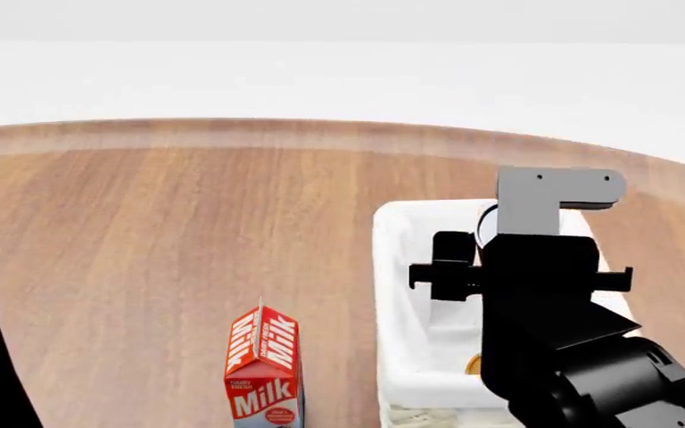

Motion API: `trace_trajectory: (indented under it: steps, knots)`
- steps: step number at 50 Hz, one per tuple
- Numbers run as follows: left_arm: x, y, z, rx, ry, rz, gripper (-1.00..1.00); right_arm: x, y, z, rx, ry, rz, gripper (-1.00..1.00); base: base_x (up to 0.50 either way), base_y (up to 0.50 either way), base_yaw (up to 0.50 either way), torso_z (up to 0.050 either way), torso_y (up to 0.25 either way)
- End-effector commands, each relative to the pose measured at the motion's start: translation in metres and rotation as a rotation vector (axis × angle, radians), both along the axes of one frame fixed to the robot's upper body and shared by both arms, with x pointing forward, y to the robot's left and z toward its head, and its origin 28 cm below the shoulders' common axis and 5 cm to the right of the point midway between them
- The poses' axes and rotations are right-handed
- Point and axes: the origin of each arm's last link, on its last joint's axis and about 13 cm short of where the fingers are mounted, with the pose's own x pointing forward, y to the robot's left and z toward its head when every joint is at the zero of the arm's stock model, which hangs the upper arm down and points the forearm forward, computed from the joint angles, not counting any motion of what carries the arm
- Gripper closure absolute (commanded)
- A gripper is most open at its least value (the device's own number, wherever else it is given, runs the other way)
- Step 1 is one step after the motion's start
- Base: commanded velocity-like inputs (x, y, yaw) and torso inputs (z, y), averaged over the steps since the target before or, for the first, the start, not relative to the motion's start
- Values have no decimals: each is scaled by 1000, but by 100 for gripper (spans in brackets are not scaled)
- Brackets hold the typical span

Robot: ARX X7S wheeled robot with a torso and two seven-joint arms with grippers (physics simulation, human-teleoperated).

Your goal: Pick up the alphabet soup and the tomato sauce, and put them in the basket.

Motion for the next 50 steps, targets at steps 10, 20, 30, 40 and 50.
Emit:
trace_trajectory:
  steps: [10,20,30,40,50]
  knots:
    - [1,1,-1,2,5,2,-100,0,-2,-10,-6,7,6,100,0,0,0,0,0]
    - [1,1,1,5,3,2,-100,0,-1,-12,-6,9,9,100,0,0,0,0,0]
    - [1,1,-1,3,6,2,-100,0,0,-15,-7,17,8,100,0,0,0,0,0]
    - [0,1,-1,5,7,2,-100,1,0,-17,-10,42,7,-100,0,0,0,0,0]
    - [1,1,-2,3,9,2,-100,1,2,-11,2,-20,26,-100,0,0,0,0,0]
